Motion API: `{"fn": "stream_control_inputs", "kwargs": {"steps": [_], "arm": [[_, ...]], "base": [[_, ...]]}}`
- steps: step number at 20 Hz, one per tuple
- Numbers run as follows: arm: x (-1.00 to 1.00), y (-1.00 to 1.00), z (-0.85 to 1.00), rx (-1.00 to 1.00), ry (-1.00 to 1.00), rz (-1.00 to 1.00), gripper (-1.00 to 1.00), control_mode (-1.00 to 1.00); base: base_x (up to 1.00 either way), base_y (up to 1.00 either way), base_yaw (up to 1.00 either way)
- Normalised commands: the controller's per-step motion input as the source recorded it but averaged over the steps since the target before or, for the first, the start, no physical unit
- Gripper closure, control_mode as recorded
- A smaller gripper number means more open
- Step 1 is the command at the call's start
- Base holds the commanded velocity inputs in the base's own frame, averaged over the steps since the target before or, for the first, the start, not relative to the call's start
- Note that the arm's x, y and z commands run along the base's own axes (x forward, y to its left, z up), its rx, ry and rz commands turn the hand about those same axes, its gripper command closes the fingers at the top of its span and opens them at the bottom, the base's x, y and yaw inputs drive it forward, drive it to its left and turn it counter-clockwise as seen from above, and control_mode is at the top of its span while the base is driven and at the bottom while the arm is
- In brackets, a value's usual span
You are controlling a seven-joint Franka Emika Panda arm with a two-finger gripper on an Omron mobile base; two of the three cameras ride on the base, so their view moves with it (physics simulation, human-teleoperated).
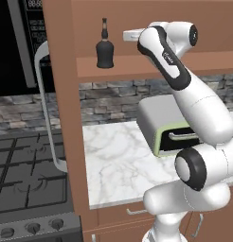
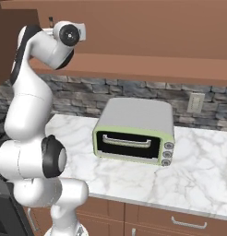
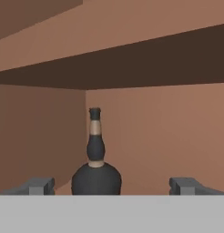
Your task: Get the candle and the liquor from the cabinet and move them to the dining counter.
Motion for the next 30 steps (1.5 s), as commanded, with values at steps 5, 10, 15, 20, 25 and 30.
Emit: {"fn": "stream_control_inputs", "kwargs": {"steps": [5, 10, 15, 20, 25, 30], "arm": [[0.19, 0.19, 0.0, 0.0, 0.0, 0.0, -1.0, -1.0], [0.19, 0.17, 0.0, 0.0, 0.0, 0.0, -1.0, -1.0], [0.18, 0.13, 0.0, 0.0, 0.0, 0.0, -1.0, -1.0], [0.12, 0.14, 0.0, 0.0, 0.0, 0.0, -1.0, -1.0], [0.19, 0.12, 0.0, 0.0, 0.0, 0.0, -1.0, -1.0], [0.19, 0.11, 0.0, 0.0, 0.0, 0.0, -1.0, -1.0]], "base": [[0.0, 0.0, 0.0], [0.0, 0.0, 0.0], [0.0, 0.0, 0.0], [0.0, 0.0, 0.0], [0.0, 0.0, 0.0], [0.0, 0.0, 0.0]]}}
